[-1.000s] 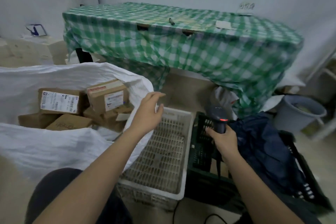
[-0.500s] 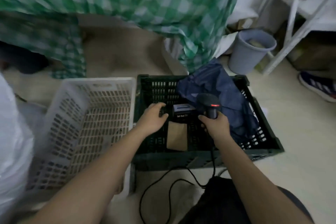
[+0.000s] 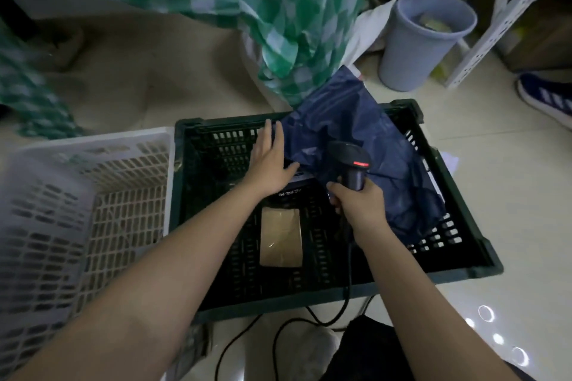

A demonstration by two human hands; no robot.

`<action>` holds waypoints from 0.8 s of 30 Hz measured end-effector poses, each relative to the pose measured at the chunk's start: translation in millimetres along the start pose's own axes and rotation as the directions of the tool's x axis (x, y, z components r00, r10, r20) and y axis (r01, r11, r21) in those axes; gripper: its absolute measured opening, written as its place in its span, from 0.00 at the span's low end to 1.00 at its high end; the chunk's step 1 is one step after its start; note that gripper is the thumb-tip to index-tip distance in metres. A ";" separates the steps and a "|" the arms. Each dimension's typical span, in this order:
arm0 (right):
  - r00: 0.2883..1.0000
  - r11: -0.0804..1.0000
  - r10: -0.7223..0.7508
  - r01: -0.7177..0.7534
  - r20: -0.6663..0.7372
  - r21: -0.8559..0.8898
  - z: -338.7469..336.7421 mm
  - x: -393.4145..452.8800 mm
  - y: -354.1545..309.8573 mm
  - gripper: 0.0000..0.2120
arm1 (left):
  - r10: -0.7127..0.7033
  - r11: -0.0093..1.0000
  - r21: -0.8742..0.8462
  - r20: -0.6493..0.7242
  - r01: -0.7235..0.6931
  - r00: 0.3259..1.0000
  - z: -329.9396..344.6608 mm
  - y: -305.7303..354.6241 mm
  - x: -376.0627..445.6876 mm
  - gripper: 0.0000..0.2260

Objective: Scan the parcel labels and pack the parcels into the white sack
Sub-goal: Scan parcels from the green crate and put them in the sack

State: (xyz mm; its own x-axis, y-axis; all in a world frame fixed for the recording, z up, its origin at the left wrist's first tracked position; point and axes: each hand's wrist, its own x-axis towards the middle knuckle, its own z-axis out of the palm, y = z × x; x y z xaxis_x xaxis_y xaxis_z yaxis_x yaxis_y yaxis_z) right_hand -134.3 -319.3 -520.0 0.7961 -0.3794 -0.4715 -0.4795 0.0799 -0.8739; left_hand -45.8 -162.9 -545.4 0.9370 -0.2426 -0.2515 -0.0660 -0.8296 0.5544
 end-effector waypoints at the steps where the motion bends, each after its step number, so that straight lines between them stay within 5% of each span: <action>1: 1.000 1.000 0.010 -0.010 -0.002 0.025 -0.4 2.6 -0.9 0.07 | 0.001 1.000 0.017 -0.060 0.000 0.998 -0.5 4.7 9.0 0.40; 5: 1.000 0.995 0.021 -0.019 -0.021 0.094 -0.9 12.2 -5.7 0.07 | -0.128 0.991 0.011 -0.159 0.132 0.979 -1.9 13.5 39.3 0.35; 10: 0.999 0.987 0.037 -0.031 -0.036 0.158 0.7 14.3 -6.7 0.07 | -0.124 0.992 -0.030 -0.100 0.122 0.987 8.4 12.6 23.9 0.08; 16: 0.988 0.968 -0.050 0.084 -0.144 0.239 0.4 -5.8 -13.0 0.06 | -0.029 0.999 0.024 -0.294 0.037 0.955 -20.0 -4.8 -27.3 0.08; 20: 0.982 0.969 -0.107 0.138 -0.155 0.206 4.3 -34.5 -16.7 0.05 | 0.042 0.995 0.104 -0.482 0.009 0.875 -60.6 -15.1 -68.0 0.10; 24: 0.982 0.959 -0.140 0.166 -0.125 0.231 17.1 -79.2 -27.5 0.06 | 0.036 0.995 0.101 -0.510 0.019 0.859 -105.8 -10.6 -110.6 0.10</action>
State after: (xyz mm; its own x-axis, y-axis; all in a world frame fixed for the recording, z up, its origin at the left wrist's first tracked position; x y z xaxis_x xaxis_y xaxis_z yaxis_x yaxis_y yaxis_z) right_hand -177.8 -275.7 -460.7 0.8029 -0.4989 -0.3263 -0.2425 0.2268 -0.9433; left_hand -112.5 -74.1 -439.5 0.9779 0.0186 0.2083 -0.0827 -0.8805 0.4668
